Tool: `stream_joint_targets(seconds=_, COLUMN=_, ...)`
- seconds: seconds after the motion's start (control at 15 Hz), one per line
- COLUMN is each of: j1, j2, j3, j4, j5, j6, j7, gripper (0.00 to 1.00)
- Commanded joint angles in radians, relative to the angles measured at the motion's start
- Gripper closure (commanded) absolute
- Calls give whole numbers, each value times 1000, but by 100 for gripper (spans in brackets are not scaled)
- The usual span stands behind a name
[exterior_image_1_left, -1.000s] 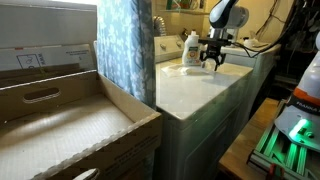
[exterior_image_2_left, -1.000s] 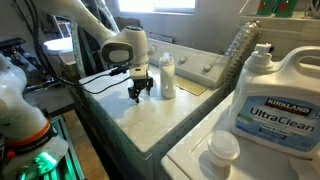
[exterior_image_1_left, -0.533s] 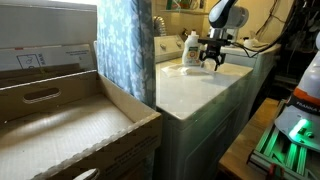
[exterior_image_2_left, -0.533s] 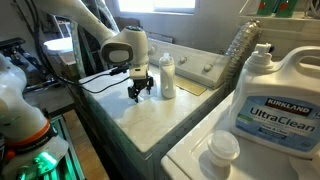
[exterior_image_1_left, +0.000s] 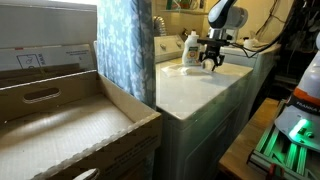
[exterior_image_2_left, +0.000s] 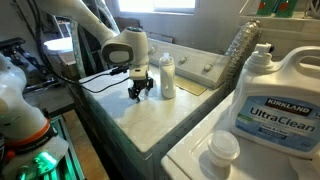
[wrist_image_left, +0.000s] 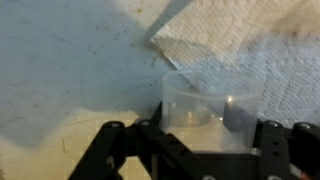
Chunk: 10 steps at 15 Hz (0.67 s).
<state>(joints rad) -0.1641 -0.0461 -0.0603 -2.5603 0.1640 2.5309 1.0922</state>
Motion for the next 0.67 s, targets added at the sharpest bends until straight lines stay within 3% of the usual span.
stream_joint_targets(seconds=0.0, j1=11, j2=6, j3=-21, j4=3, j5=11, j6=16, j7=-1, gripper=64)
stream_joint_targets(seconds=0.33, j1=0, j2=-11, j3=-31, j4=12, j5=-66, j6=-7, j7=27, gripper=66)
stream_joint_targets(seconds=0.6, j1=-27, j2=-62, j3=-51, j4=20, j5=-281, j6=-105, j7=57, gripper=66)
